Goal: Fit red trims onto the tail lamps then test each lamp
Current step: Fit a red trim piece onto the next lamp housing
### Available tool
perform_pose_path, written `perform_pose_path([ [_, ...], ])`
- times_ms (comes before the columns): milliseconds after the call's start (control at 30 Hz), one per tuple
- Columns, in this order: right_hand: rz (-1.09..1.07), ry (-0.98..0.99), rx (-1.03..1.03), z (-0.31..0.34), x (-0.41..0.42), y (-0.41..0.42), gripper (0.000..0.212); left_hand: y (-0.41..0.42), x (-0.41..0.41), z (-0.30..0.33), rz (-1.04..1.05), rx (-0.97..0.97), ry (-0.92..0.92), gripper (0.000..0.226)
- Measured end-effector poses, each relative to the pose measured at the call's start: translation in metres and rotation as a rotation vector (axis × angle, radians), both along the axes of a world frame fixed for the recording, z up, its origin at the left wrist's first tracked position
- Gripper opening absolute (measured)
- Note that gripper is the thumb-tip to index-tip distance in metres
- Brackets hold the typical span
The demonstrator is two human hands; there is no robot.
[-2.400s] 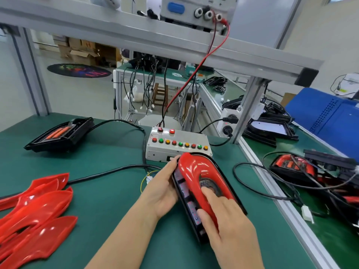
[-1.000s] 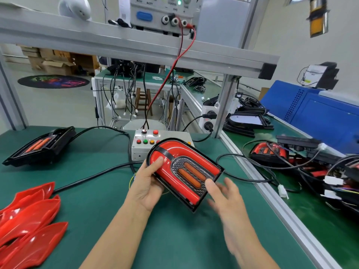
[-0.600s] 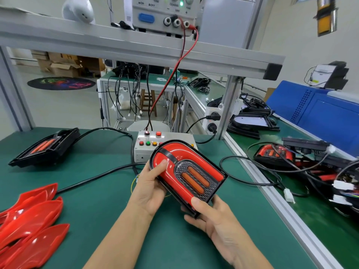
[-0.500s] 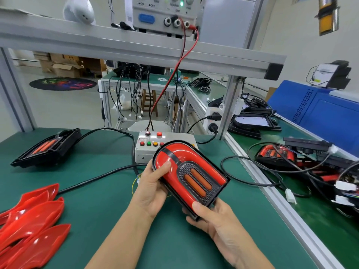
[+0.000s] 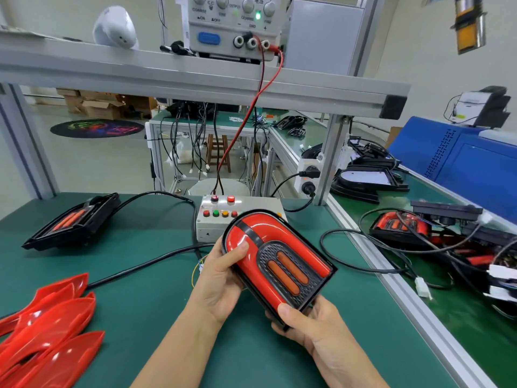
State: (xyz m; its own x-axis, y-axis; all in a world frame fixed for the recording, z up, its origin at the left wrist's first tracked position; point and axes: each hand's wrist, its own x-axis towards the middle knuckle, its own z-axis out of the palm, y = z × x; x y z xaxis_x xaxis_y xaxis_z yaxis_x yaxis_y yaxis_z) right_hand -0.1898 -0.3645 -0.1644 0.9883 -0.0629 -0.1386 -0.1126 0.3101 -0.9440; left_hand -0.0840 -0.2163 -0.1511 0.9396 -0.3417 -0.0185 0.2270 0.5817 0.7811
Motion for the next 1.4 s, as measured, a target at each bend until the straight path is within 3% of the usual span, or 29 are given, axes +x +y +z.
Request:
perform_pose_path([
  [300,-0.074,-0.046,-0.129,-0.003,0.000,0.005,0.062,0.000,0.001,0.000,0.021,-0.013,-0.011,0.047],
  [467,-0.070,-0.043,-0.165,-0.003,-0.002,0.006,0.048,0.002,-0.003,0.003,0.009,0.006,-0.030,0.055],
  [633,-0.052,-0.067,-0.101,0.000,-0.002,0.007,0.062,-0.003,-0.009,0.006,0.001,-0.009,-0.021,0.058],
  [833,-0.102,-0.099,-0.023,0.001,0.001,0.008,0.063,-0.024,-0.023,0.002,-0.080,0.059,-0.135,0.069],
  [1000,-0.193,-0.093,-0.163,0.012,0.001,-0.004,0.069,-0.013,-0.018,0.009,-0.096,0.019,-0.133,0.058],
  [1133,-0.298,-0.131,0.033,0.022,0.002,-0.024,0.073,0.001,-0.016,0.014,-0.215,0.052,-0.164,0.050],
  [1267,-0.046,-0.003,0.243,0.024,-0.003,-0.019,0.078,-0.014,-0.026,0.013,-0.381,0.103,-0.233,0.052],
  [1400,-0.011,-0.041,0.401,0.020,-0.004,-0.024,0.097,-0.028,-0.031,0.012,-0.293,0.138,-0.247,0.049],
])
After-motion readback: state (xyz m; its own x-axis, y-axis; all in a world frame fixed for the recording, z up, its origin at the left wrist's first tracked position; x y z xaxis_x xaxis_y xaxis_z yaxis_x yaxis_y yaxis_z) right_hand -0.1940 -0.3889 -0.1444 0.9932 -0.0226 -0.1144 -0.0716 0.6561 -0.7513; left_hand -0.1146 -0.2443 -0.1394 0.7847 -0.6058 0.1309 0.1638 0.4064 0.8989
